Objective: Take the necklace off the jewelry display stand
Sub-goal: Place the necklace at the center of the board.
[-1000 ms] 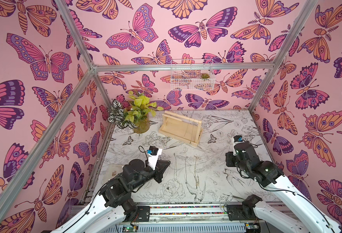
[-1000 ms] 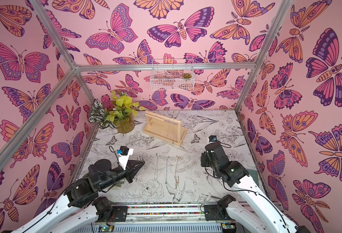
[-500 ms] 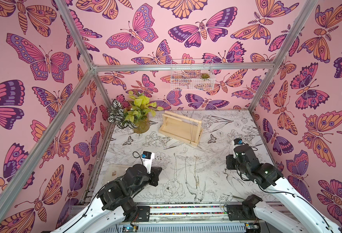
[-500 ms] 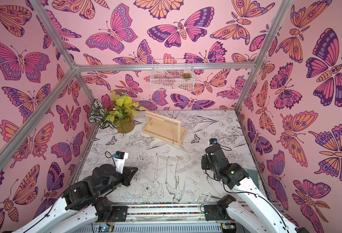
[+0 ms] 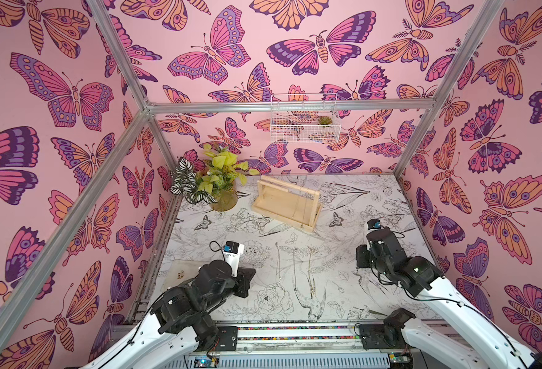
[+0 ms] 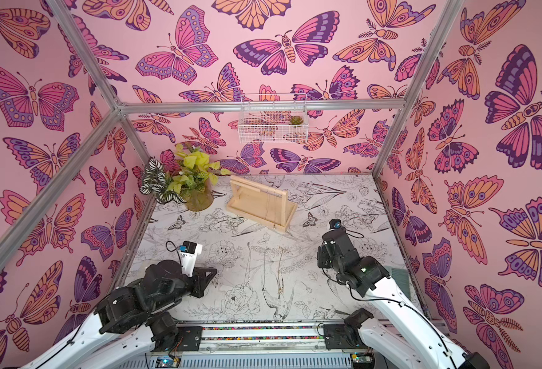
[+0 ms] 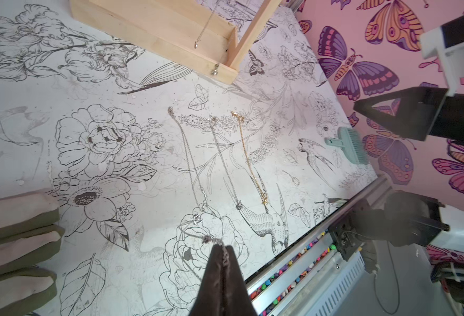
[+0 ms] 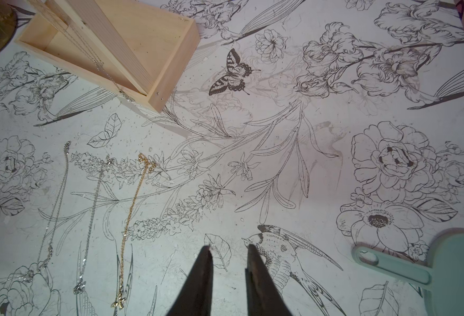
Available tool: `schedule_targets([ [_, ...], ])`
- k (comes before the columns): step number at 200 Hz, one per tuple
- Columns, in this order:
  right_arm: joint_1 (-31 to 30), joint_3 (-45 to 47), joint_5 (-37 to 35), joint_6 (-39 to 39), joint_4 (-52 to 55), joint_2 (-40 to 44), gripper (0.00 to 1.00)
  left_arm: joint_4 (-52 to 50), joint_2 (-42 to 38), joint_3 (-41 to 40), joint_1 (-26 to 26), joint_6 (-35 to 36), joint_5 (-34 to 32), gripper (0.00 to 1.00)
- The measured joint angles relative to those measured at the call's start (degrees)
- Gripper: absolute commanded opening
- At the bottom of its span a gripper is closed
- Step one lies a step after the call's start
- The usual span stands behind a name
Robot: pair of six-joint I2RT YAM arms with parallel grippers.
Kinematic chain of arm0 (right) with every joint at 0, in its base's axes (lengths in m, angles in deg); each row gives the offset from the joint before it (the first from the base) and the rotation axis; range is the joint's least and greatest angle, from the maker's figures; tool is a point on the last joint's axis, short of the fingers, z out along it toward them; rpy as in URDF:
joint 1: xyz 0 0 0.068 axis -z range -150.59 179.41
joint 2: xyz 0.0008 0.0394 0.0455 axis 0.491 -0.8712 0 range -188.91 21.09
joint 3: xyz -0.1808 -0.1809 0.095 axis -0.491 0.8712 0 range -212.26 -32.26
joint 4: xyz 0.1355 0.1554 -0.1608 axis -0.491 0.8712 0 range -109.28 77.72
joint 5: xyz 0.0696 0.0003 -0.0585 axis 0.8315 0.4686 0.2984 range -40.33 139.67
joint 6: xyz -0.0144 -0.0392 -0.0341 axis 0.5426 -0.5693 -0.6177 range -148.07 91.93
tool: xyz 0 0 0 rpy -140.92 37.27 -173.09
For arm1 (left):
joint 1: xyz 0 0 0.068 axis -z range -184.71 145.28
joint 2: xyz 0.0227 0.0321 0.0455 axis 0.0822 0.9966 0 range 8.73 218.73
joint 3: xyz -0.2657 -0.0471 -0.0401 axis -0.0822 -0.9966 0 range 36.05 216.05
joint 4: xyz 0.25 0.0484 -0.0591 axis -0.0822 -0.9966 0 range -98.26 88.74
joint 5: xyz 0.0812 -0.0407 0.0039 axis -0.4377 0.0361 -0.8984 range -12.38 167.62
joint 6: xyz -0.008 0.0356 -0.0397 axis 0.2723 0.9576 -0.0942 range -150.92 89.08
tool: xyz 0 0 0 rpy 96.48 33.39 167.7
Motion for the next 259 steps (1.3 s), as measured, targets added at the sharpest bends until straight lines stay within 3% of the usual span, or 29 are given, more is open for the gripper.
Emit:
schedule_targets([
  [99, -0.11, 0.52, 0.0, 0.26, -0.42, 0.2, 0.26, -0.24, -5.86, 0.5, 0.0, 0.98, 6.75, 0.0],
  [151, -0.81, 0.52, -0.02, 0.44, -0.42, 0.46, 0.26, -0.24, -5.9, 0.48, 0.0, 0.57, 7.02, 0.0],
  [218, -0.85, 0.52, -0.09, 0.35, -1.51, -1.51, 0.26, -0.09, -0.79, 0.72, 0.0, 0.85, 3.21, 0.0],
  [259, -0.85, 0.52, -0.66, -0.07, -4.04, -4.35, 0.27, 1.88, 7.23, 2.54, 0.0, 2.38, 0.28, 0.0],
])
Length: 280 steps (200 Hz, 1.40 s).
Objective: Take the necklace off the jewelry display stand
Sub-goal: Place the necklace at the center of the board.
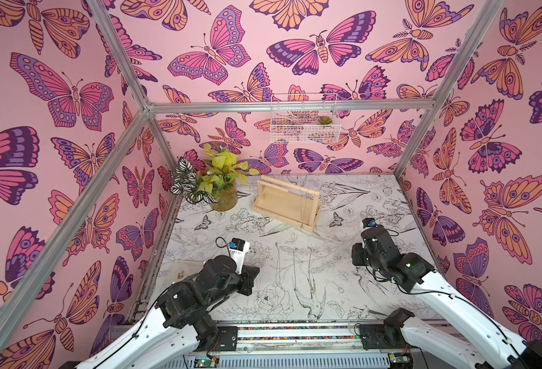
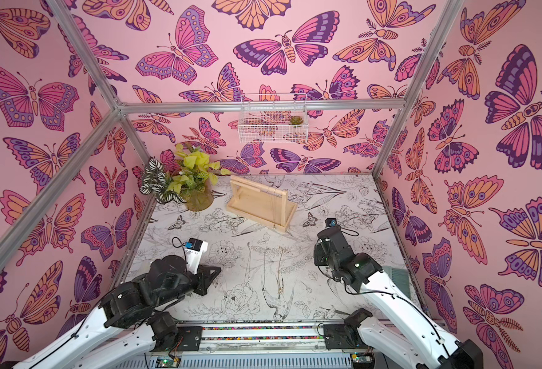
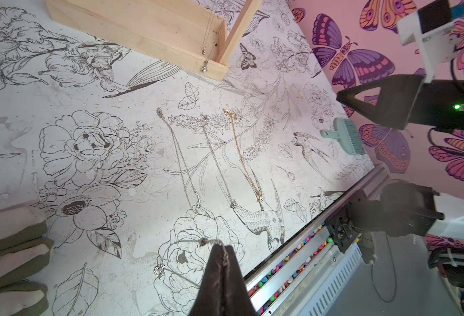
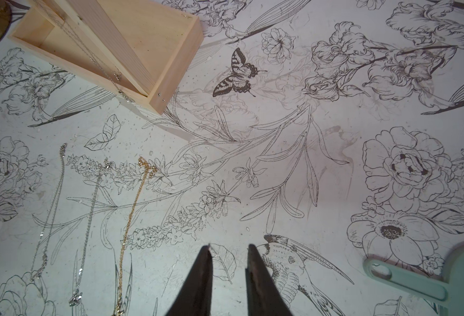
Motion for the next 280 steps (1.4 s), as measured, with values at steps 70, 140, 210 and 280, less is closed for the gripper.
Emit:
schedule_targets([
  [70, 0.0, -1.27, -1.62, -2.45, -2.73, -7.39, 0.27, 5.73, 12.17, 4.85, -5.62, 3.98, -1.6, 0.0],
  [140, 0.0, -2.51, -1.73, -3.04, -4.28, -8.61, 0.27, 12.98, 22.77, 5.25, -13.0, 7.04, 2.12, 0.0],
  [210, 0.0, -2.47, -0.63, -2.99, -5.35, -9.38, 0.27, 20.39, 30.47, 5.2, -17.62, 8.79, 4.92, 0.01],
  [280, 0.0, -2.34, 0.9, -2.97, -5.79, -10.73, 0.27, 28.83, 42.32, 4.96, -20.41, 9.81, 6.12, 0.02],
])
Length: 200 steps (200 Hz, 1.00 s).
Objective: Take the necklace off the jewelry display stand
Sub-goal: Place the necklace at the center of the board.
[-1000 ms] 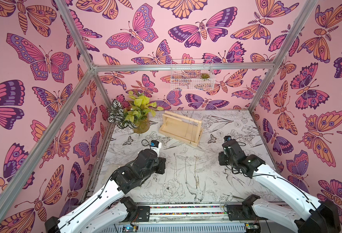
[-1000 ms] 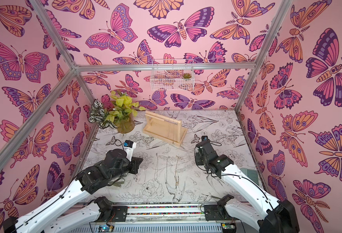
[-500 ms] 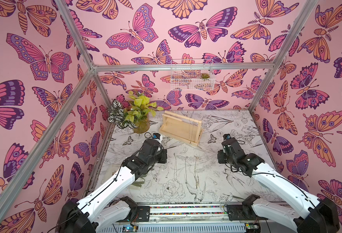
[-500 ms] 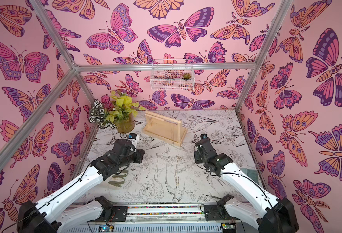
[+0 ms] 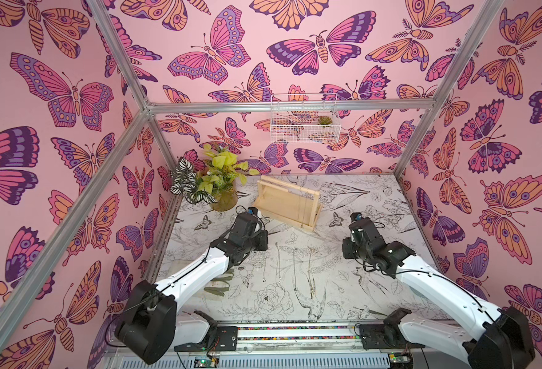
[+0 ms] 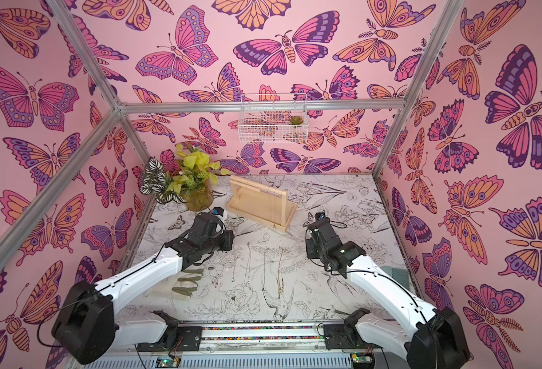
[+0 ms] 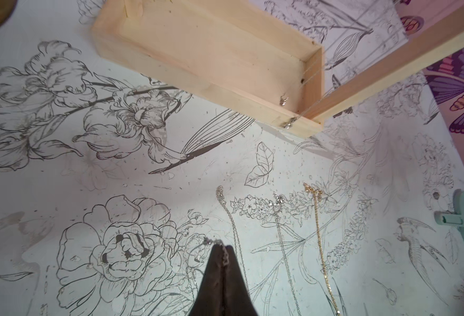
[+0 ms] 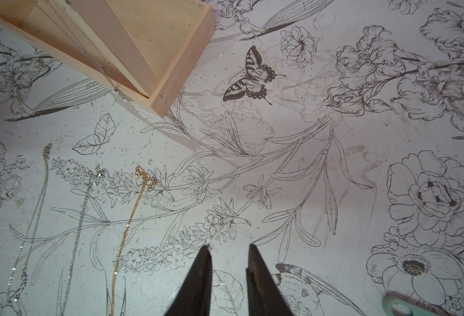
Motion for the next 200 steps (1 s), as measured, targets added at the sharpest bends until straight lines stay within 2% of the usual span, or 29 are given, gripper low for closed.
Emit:
schedule_targets([
  [87, 0.0, 2.03, 0.87, 0.2, 0.02, 0.07, 0.27, 6.16, 17.25, 4.26, -3.56, 1.73, 1.9, 0.01],
  [145, 0.0, 2.54, 0.85, 0.24, 0.07, 1.31, 0.27, 8.11, 22.1, 7.21, -4.17, 2.56, 2.27, 0.01],
  [152, 0.0, 2.54, 0.85, 0.24, 0.07, 1.42, 0.27, 8.2, 22.36, 7.43, -4.26, 2.73, 2.32, 0.05],
  [160, 0.0, 2.54, 0.85, 0.24, 0.07, 1.51, 0.27, 8.24, 22.6, 7.61, -4.39, 2.8, 2.45, 0.19],
  [179, 0.0, 2.54, 0.83, 0.24, 0.09, 1.75, 0.27, 8.41, 23.26, 8.15, -4.76, 3.28, 2.78, 0.36],
  [200, 0.0, 2.54, 0.83, 0.24, 0.09, 1.84, 0.27, 8.44, 23.47, 8.39, -4.92, 3.3, 3.15, 0.46],
])
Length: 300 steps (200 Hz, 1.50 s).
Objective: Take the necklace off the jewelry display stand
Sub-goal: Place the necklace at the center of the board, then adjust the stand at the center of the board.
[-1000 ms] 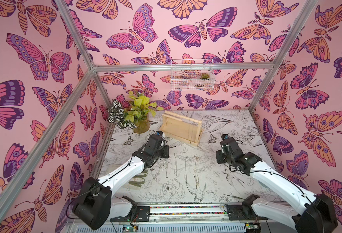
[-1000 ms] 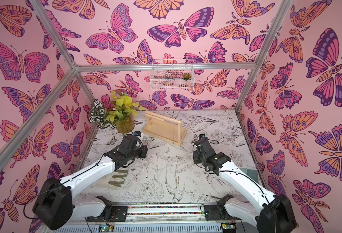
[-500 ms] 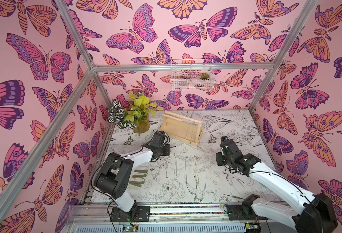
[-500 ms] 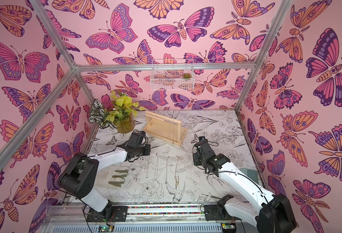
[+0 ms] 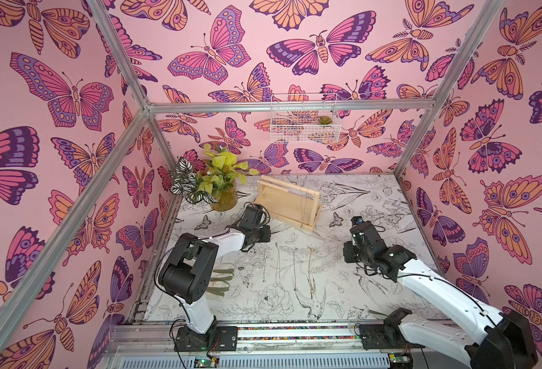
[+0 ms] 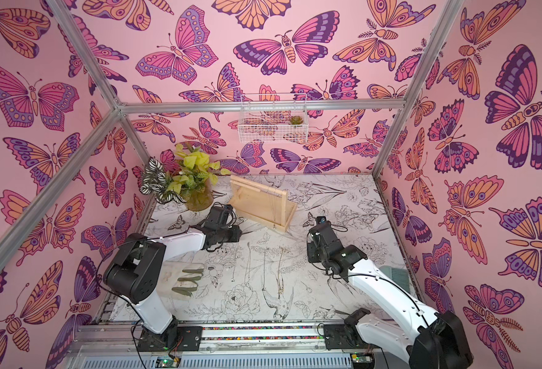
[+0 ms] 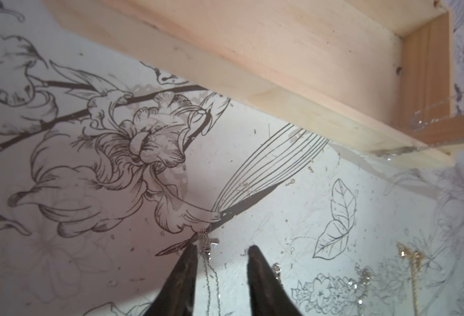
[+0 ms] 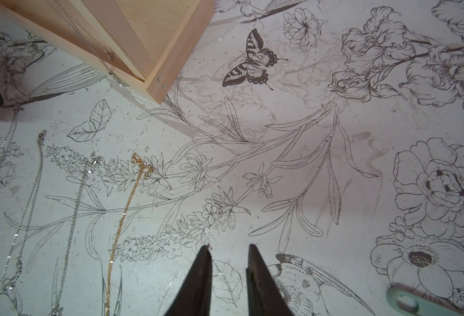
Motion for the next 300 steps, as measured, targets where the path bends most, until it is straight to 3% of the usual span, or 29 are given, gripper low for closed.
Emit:
schedule_targets([
  [36, 0.0, -0.28, 0.07, -0.02, 0.57, -0.04, 0.27, -0.26, -1.88, 0.0, -0.02, 0.13, 0.35, 0.48],
  [68, 0.0, -2.32, 2.47, -0.31, 0.02, -0.35, 0.28, -0.79, -9.01, 0.0, -0.02, 0.13, 2.78, 0.46],
  [94, 0.0, -3.87, 7.69, -1.88, -3.96, -1.64, 0.42, 3.21, -14.49, -0.46, 0.04, 0.35, 6.56, 0.46],
  [152, 0.0, -18.49, 10.73, -4.39, -6.23, -20.22, 0.53, 10.6, -16.17, -2.03, 0.15, 0.44, 9.22, 0.46],
  [229, -0.37, -27.74, 9.01, -3.23, -6.49, -37.55, 0.52, 11.54, -17.84, -5.55, 0.15, -0.81, 11.08, 0.47],
  [262, -0.37, -29.27, 6.16, -1.18, -8.04, -39.12, 0.49, 11.69, -17.9, -5.55, 0.15, -1.31, 12.33, 0.47],
  [300, -0.37, -29.2, 8.02, 3.96, -12.83, -39.1, 0.5, 11.69, -18.21, -5.55, 0.15, -1.46, 12.37, 0.47],
])
